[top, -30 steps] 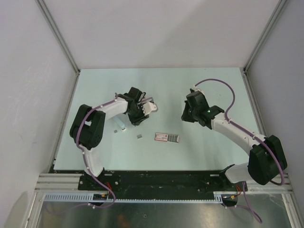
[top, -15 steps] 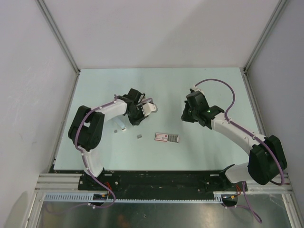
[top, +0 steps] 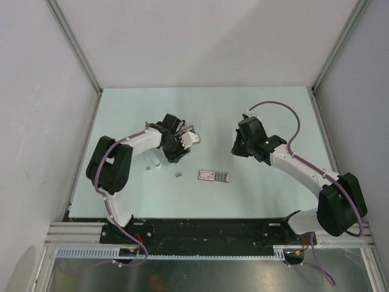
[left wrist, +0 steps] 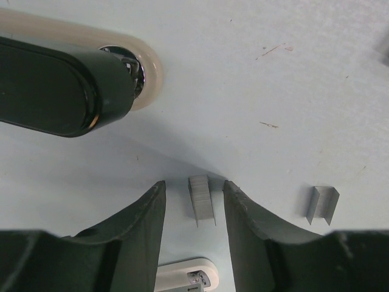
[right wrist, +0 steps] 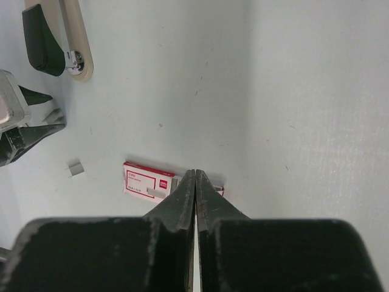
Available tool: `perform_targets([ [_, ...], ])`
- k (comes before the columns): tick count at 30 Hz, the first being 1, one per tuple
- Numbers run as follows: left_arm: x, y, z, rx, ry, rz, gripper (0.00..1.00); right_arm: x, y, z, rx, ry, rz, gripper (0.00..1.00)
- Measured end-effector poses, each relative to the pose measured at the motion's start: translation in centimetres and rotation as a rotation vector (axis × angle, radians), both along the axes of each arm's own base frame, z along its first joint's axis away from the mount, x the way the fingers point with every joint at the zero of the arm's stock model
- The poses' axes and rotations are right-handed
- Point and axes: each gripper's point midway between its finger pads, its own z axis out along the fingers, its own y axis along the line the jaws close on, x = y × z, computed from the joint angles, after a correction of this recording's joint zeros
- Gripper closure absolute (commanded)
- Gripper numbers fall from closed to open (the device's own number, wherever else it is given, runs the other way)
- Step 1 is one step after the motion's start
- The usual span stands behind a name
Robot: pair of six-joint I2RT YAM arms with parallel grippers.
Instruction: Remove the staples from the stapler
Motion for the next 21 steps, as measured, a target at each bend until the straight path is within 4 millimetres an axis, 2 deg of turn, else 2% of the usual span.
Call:
perform_targets([
  [3, 0.0, 0.0, 0.0, 0.001, 0.001, 0.007, 0.52, 0.0, 0.0, 0.0, 0.001, 0.000, 0.001, 0.99],
  [17, -1.0, -0.3, -0.1, -0.001, 0.038, 0.012, 0.96, -0.1, 0.2, 0.0, 0.009, 0.005, 0.011, 1.00],
  [21, -1.1, -0.4, -0.1, 0.001, 0.039, 0.011, 1.00, -0.2, 0.3, 0.0, 0.012, 0.006, 0.016, 1.00],
])
